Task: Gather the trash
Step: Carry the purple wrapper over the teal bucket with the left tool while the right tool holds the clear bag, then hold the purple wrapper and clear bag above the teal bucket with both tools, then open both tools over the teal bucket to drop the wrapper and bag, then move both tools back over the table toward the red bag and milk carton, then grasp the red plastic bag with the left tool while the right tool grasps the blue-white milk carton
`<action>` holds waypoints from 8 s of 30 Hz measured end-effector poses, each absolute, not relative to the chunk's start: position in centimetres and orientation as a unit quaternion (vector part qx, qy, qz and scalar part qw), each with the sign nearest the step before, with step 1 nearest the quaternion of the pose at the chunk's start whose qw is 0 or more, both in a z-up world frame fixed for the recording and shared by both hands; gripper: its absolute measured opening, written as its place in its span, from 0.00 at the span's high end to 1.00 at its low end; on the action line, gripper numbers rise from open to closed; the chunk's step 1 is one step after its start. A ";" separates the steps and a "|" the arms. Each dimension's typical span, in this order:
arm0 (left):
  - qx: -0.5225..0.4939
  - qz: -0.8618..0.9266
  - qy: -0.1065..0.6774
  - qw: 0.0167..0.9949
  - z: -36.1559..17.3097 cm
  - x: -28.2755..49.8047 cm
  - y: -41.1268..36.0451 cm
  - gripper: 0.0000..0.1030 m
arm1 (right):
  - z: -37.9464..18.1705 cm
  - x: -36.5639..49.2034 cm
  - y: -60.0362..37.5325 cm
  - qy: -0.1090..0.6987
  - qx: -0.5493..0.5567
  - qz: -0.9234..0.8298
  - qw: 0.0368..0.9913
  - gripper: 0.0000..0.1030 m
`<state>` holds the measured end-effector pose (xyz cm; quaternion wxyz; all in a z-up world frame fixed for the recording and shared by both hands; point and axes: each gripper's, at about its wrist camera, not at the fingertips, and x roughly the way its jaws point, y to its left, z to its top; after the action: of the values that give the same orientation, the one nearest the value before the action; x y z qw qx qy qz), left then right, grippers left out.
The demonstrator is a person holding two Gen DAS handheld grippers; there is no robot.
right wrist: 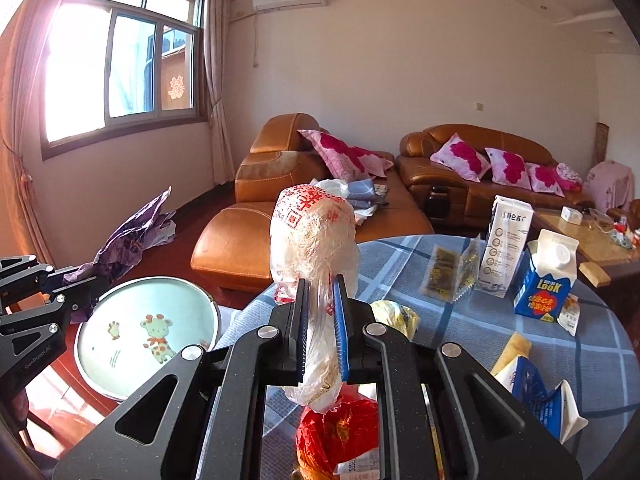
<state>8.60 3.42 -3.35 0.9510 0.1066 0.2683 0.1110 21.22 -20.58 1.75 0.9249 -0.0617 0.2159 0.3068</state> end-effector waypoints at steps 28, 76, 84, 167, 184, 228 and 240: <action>0.108 0.167 0.296 0.934 -4.6 8.0 8.3 0.87 | -0.2 20.2 -13.7 0.205 -0.129 0.392 0.887 0.88; 0.102 0.174 0.319 0.926 -6.0 7.9 9.9 0.87 | -1.1 18.3 -11.5 0.194 -0.168 0.446 0.857 0.87; 0.101 0.171 0.327 0.924 -6.5 8.1 9.9 0.79 | -1.0 18.4 -11.5 0.197 -0.166 0.459 0.850 0.82; 0.095 0.138 0.298 0.940 -4.7 8.6 6.4 0.09 | 2.1 17.5 -19.1 0.165 -0.064 0.328 0.928 0.19; 0.131 -0.003 0.293 0.947 -4.7 12.8 -5.3 0.09 | -0.1 18.4 -36.3 0.226 -0.005 0.083 0.971 0.19; 0.119 -0.145 0.357 0.915 -9.0 12.4 -14.7 1.00 | -2.9 18.2 -39.1 0.306 0.022 0.079 0.948 0.19; 0.110 -0.099 0.326 0.934 -7.1 12.2 -11.7 0.76 | -2.4 19.8 -36.3 0.314 0.041 0.102 0.943 0.11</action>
<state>12.19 -11.65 -7.13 0.9336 0.1097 0.3262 -0.0994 19.84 -36.34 -2.40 0.9428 0.0413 0.3144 0.1024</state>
